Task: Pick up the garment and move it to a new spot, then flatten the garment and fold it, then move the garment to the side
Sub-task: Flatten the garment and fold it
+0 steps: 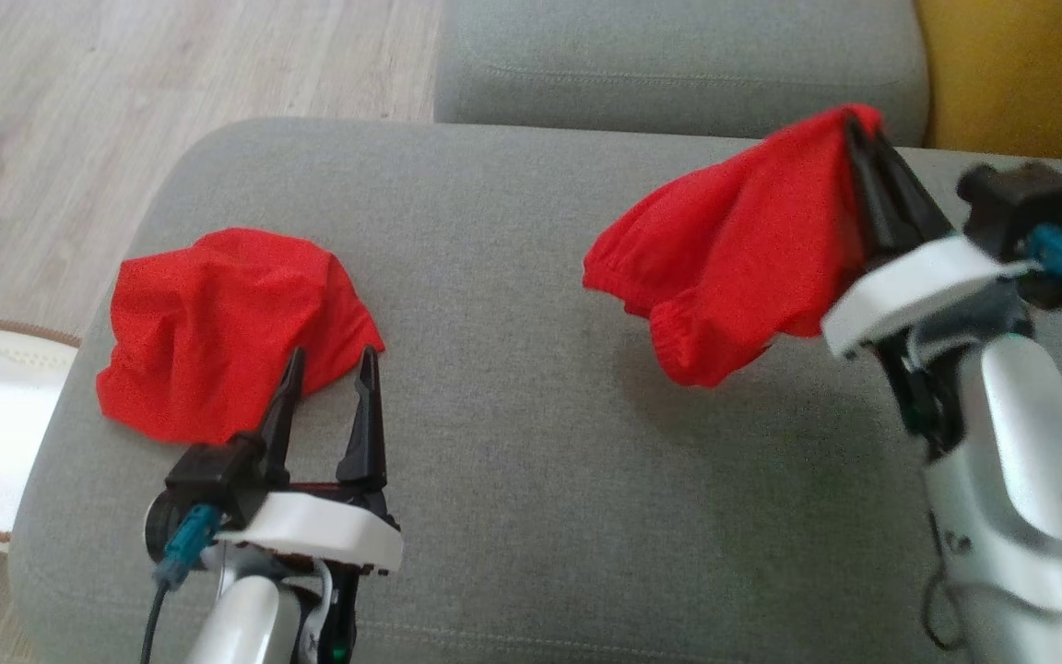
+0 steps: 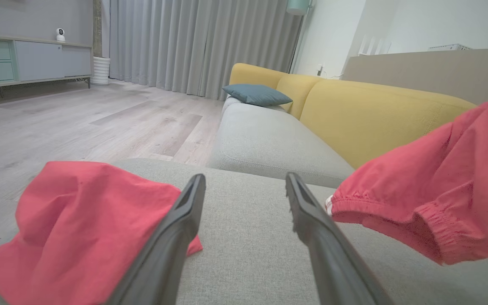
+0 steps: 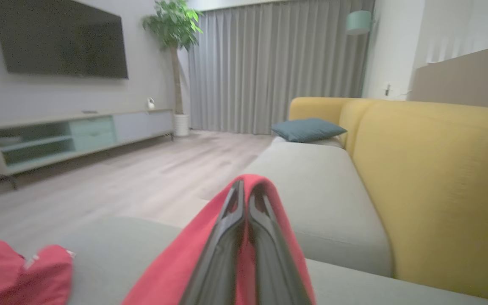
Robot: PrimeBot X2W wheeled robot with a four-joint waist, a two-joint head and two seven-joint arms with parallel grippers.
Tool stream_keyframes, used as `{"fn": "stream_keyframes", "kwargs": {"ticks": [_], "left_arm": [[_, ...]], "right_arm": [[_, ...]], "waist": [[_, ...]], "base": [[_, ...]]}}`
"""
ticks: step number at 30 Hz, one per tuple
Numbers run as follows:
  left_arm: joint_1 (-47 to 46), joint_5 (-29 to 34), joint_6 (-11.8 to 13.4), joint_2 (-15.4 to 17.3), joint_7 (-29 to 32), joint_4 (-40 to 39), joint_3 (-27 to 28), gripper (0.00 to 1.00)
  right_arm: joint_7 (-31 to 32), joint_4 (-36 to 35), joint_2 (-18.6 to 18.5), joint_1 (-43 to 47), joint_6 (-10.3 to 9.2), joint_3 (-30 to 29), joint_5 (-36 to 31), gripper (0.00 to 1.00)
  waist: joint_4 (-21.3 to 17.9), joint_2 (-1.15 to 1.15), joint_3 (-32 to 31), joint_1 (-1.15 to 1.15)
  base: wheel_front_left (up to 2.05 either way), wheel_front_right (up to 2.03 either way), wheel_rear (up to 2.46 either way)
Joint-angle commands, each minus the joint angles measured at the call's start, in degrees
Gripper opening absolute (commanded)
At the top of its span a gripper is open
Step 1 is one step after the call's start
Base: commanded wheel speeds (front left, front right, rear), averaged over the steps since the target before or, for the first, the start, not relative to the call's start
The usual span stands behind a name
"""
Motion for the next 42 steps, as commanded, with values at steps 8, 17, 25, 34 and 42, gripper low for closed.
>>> {"fn": "stream_keyframes", "kwargs": {"ticks": [8, 17, 25, 34, 42], "left_arm": [[-3.2, 0.1, -0.1, 0.2, -0.3, -2.6, 1.8, 1.0], [-5.3, -0.2, -0.2, 0.2, -0.3, -2.3, 0.6, 1.0], [-5.5, -0.2, -0.2, 0.2, -0.3, -2.0, 0.5, 1.0], [-4.5, -0.6, 0.0, 0.2, -0.3, -3.0, 0.5, 1.0], [-3.9, -1.2, 0.0, 0.2, -0.3, -3.2, -0.9, 1.0]], "right_arm": [[0.1, 8.1, -3.7, 2.6, 0.43, -2.9, -14.3, 0.0], [-2.9, 20.5, -3.8, -2.1, 0.43, -7.8, -23.6, 1.0], [-7.2, 21.4, -0.3, -3.1, 0.43, -13.7, -20.8, 1.0], [-9.5, 9.3, 2.0, 1.9, 0.43, -10.9, -4.1, 1.0], [-11.8, -3.9, 2.0, 15.2, 0.43, -6.5, 16.3, 1.0]], "waist": [[0.3, 0.0, 2.9, 0.0], [0.7, 0.0, 5.3, 0.0], [-1.4, 0.0, 4.6, 0.0], [-6.5, 0.0, 2.3, 0.0], [-9.6, 0.0, 1.8, 0.0]], "base": [[0.0, 0.0, 0.0], [0.0, 0.0, 0.0], [0.0, 0.0, 0.0], [0.0, 0.0, 0.0], [0.0, 0.0, 0.0]]}}
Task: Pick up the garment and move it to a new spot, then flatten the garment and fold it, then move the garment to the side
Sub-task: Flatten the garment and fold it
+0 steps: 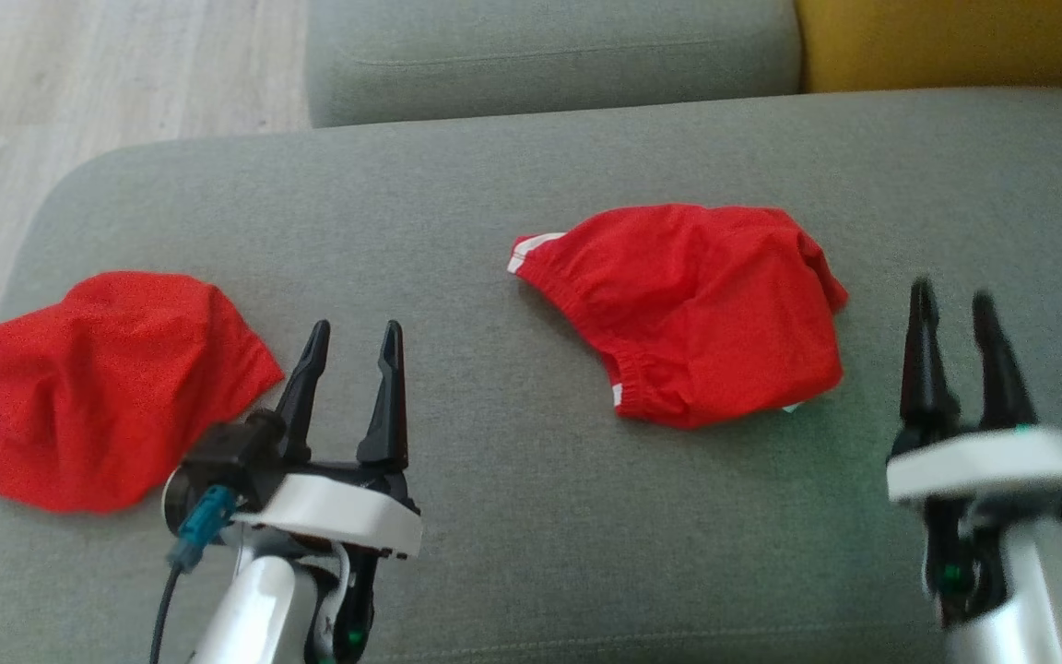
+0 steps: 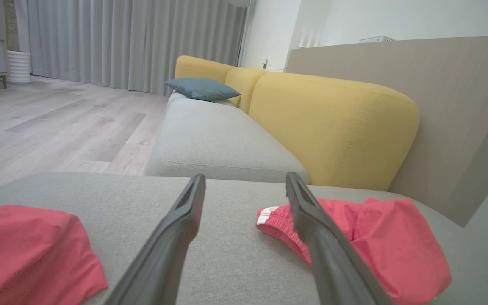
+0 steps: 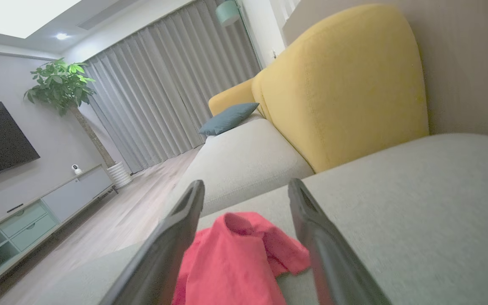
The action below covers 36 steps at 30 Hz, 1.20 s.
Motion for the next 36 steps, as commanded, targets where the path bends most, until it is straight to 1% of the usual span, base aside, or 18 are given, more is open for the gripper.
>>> {"fn": "stream_keyframes", "kwargs": {"ticks": [1, 5, 8, 10, 14, 17, 18, 19, 26, 36], "left_arm": [[-1.6, -0.5, 0.0, 0.2, -0.3, -2.0, 1.4, 1.0], [-1.8, -0.5, -0.6, 0.2, -0.3, -1.1, 0.4, 1.0], [-2.6, -0.3, -1.2, 0.2, -0.3, -0.1, -0.6, 1.0], [-3.5, -0.1, -2.1, 0.2, -0.3, 1.4, -2.2, 1.0], [-6.6, 0.6, -5.5, 0.2, 0.2, 7.1, -8.1, 1.0], [-9.6, 0.8, -7.3, 0.2, 1.5, 11.3, -12.5, 1.0], [-11.6, 0.8, -7.9, 0.2, 2.7, 14.2, -15.0, 1.0], [-11.6, 0.8, -7.9, 0.2, 2.7, 14.2, -15.0, 1.0], [-17.8, -0.9, -8.8, 0.2, 4.8, 23.3, -19.6, 1.0], [-23.9, -3.5, -8.4, 0.2, 3.0, 31.6, -21.8, 1.0]], "right_arm": [[-1.2, -2.7, 0.2, 0.3, 0.42, 2.1, 1.9, 1.0], [-2.6, -2.6, 0.2, 3.1, 0.42, 3.2, 2.4, 1.0], [-2.8, -2.8, 0.2, 2.6, 0.42, 3.5, 2.4, 1.0], [-2.6, -3.2, 0.2, 1.9, 0.42, 3.3, 2.2, 1.0], [-2.1, -4.1, 0.2, 0.6, 0.42, 2.8, 1.7, 1.0], [-1.7, -4.8, 0.2, 0.0, 0.42, 2.6, 1.4, 1.0], [-1.5, -5.1, 0.2, -0.4, 0.42, 2.6, 1.2, 1.0], [-1.5, -5.1, 0.2, -0.4, 0.42, 2.6, 1.2, 1.0], [-1.8, -6.1, 0.2, -1.4, 0.42, 3.5, 1.5, 1.0], [-3.2, -6.0, 0.2, -2.3, 0.42, 5.4, 1.9, 1.0]], "waist": [[-0.8, 0.0, 0.3, 0.0], [-2.1, 0.0, 1.5, 0.0], [-3.1, 0.0, 2.6, 0.0], [-3.9, 0.0, 3.4, 0.0], [-5.5, 0.0, 5.2, 0.0], [-6.9, 0.0, 6.8, 0.0], [-7.9, 0.0, 7.8, 0.0], [-7.9, 0.0, 7.8, 0.0], [-11.4, 0.0, 10.8, 0.0], [-14.6, 0.0, 12.6, 0.0]], "base": [[0.0, 0.0, 0.0], [0.0, 0.0, 0.0], [0.0, 0.0, 0.0], [0.0, 0.0, 0.0], [0.0, 0.0, 0.0], [0.0, 0.0, 0.0], [0.0, 0.0, 0.0], [0.0, 0.0, 0.0], [0.0, 0.0, 0.0], [0.0, 0.0, 0.0]]}}
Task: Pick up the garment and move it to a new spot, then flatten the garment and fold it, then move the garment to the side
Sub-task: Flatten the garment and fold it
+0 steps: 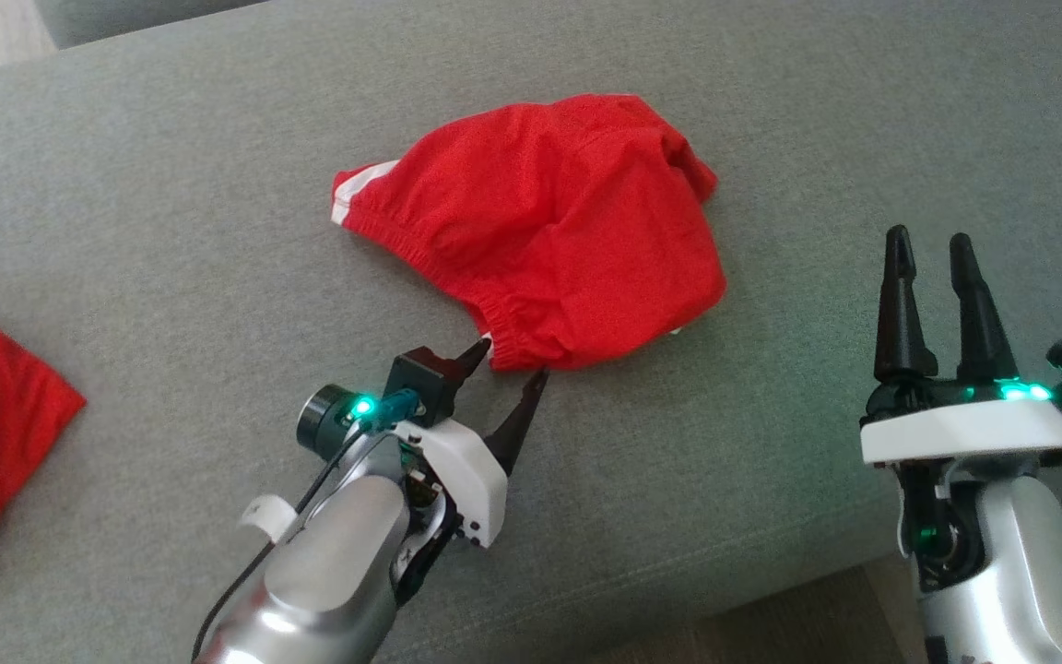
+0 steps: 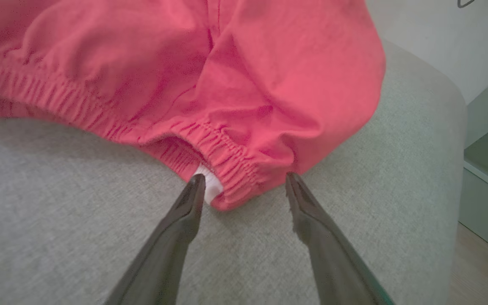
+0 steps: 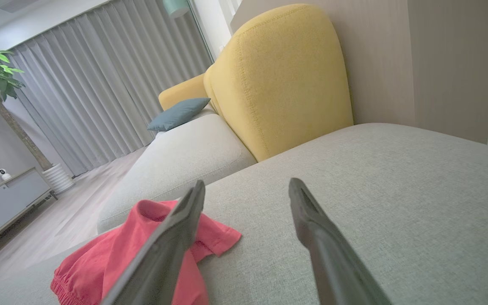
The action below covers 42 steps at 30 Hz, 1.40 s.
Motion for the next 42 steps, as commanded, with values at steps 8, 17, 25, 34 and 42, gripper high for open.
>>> {"fn": "stream_keyframes", "kwargs": {"ticks": [8, 17, 25, 34, 42], "left_arm": [[-4.4, -4.0, 0.0, 0.2, -3.1, -0.3, 0.3, 0.0], [-2.2, -3.0, 3.6, 1.9, -4.1, -14.0, 9.6, 0.0], [3.0, -0.2, 5.4, 4.3, -4.1, -19.1, 14.9, 0.0], [4.1, 1.5, 5.6, 4.0, -4.1, -19.2, 16.8, 0.0], [4.3, 3.1, 5.1, 3.2, -4.1, -18.5, 17.4, 0.0]], "right_arm": [[-1.2, -1.1, -0.2, -1.1, 0.42, 0.6, -0.8, 1.0], [0.1, 0.3, -0.2, 0.2, 0.42, 0.1, -5.8, 1.0], [2.3, 2.5, -0.2, 1.3, 0.42, 1.7, -6.8, 1.0], [4.3, 7.9, -0.2, 0.2, 0.42, 6.0, -7.6, 1.0], [6.8, 15.3, -0.2, -3.7, 0.42, 8.5, -5.7, 1.0]], "waist": [[-0.2, 0.0, -1.0, 0.0], [5.2, 0.0, -4.7, 0.0], [9.4, 0.0, -6.0, 0.0], [11.6, 0.0, -5.2, 0.0], [13.0, 0.0, -4.0, 0.0]], "base": [[0.0, 0.0, 0.0], [0.0, 0.0, 0.0], [0.0, 0.0, 0.0], [0.0, 0.0, 0.0], [0.0, 0.0, 0.0]]}}
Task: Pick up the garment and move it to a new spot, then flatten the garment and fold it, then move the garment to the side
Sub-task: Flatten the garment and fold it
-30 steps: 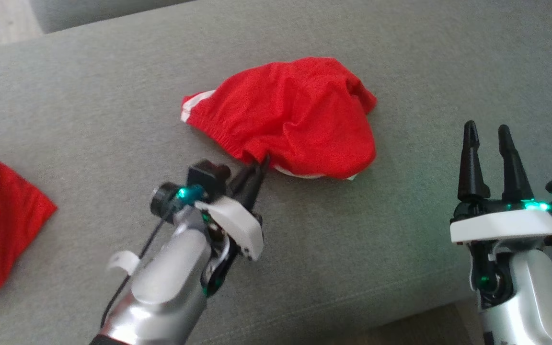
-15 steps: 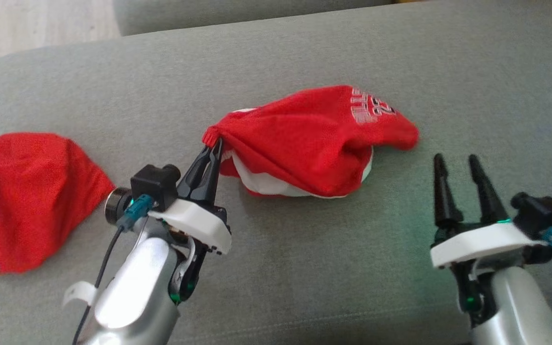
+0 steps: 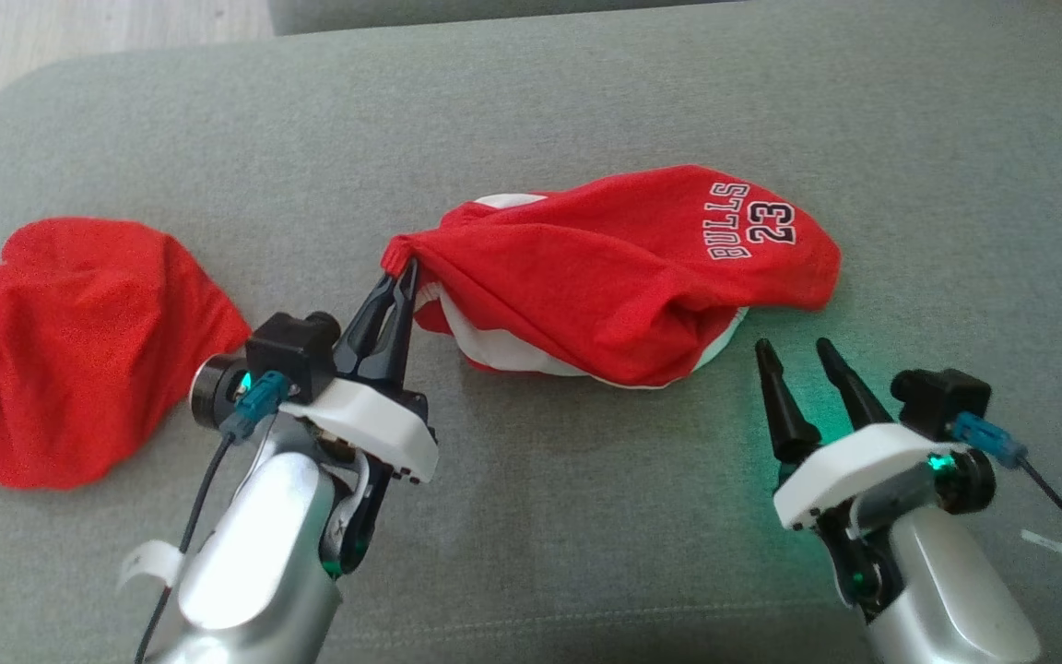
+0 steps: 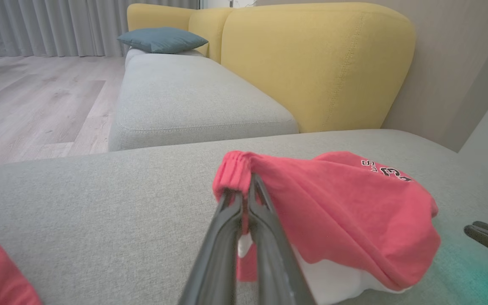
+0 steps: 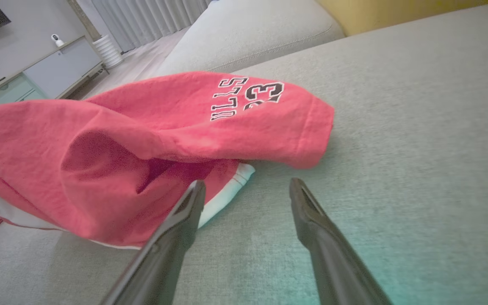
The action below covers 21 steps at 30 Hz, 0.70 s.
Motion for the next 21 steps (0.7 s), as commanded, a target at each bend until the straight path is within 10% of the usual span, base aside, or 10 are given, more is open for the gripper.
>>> {"fn": "stream_keyframes", "kwargs": {"ticks": [1, 21], "left_arm": [[-1.9, 0.4, -0.1, 0.5, -0.7, -1.5, 2.0, 0.0], [-3.0, 1.8, -2.2, -1.7, -0.7, -0.9, 1.7, 0.0]], "right_arm": [[0.0, -0.9, -0.1, -2.3, 0.42, 1.6, 0.5, 1.0], [-3.9, 21.4, -0.1, -16.0, 0.42, 1.4, 2.1, 1.0]], "waist": [[0.4, 0.0, 0.3, 0.0], [3.8, 0.0, 2.7, 0.0]], "base": [[0.0, 0.0, 0.0], [0.0, 0.0, 0.0]]}}
